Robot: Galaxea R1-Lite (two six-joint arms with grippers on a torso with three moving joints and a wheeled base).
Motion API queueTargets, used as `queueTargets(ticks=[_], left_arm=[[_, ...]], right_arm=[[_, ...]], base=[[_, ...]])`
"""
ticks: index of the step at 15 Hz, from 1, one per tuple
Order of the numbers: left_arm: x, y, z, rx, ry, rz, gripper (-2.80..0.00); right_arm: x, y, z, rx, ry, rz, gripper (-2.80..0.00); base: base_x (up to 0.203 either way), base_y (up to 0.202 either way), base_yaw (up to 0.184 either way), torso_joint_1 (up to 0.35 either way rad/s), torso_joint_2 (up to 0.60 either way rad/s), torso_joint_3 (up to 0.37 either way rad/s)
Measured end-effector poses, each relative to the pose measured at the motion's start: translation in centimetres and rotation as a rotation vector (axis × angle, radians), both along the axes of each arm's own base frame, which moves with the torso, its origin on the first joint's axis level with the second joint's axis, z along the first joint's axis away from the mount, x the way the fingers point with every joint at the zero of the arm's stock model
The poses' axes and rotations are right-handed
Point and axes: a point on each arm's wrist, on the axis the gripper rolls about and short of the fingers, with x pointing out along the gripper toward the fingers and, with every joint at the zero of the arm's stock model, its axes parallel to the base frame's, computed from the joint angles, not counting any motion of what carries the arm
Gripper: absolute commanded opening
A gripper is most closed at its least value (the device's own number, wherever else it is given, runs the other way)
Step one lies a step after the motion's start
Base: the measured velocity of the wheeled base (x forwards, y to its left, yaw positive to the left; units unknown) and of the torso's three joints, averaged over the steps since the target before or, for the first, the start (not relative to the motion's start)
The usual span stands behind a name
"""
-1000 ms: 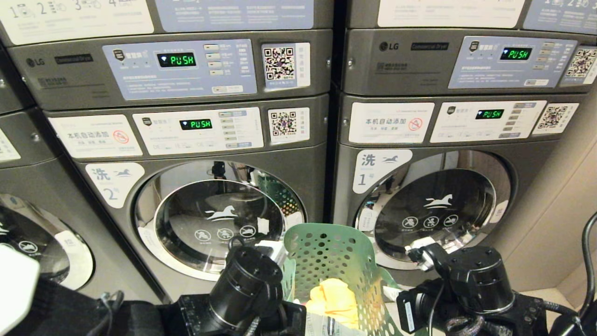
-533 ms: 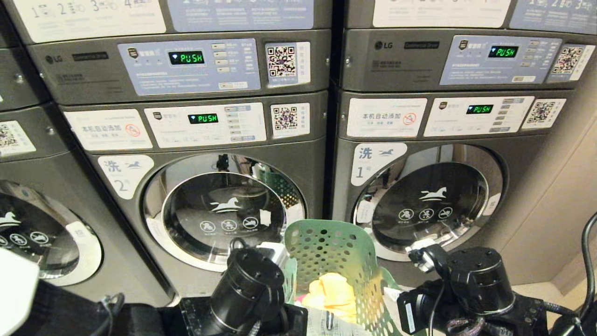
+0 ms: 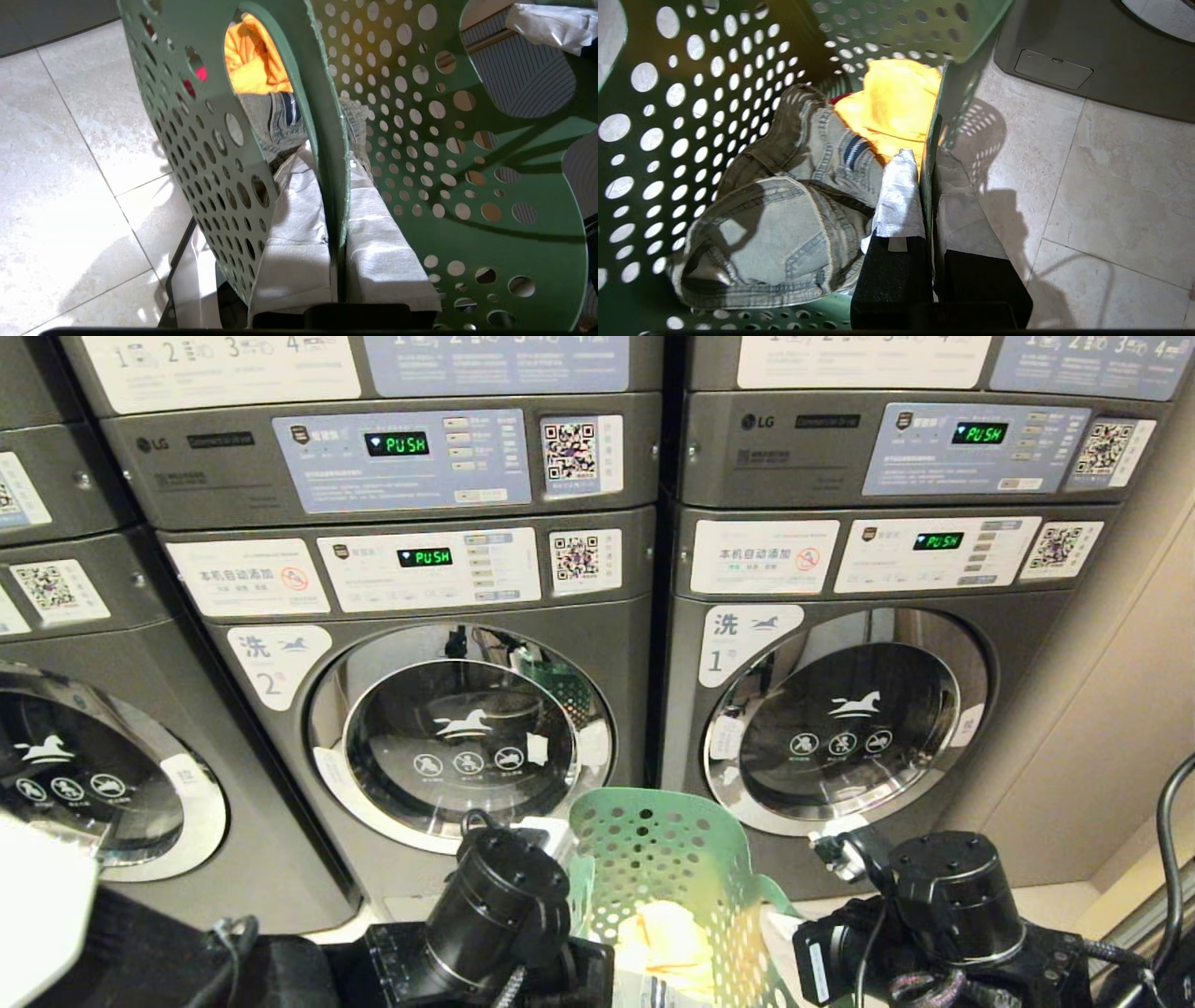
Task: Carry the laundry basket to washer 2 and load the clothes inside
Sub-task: Pick up the clothes basket and put it beside the washing machine
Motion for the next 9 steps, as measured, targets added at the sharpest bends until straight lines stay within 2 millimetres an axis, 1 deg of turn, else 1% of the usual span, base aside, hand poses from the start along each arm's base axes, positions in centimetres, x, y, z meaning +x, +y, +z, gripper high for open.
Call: queueTargets(ticks=[9], left_arm=[[-0.06, -0.31, -0.30, 0.006, 0.007, -0.010, -2.80]], right_arm=[[0.16, -0.04, -0.02, -0.020, -0.012, -0.036, -2.80]], base=[[0.000, 0.000, 0.000, 0.000, 0.00, 0.000]])
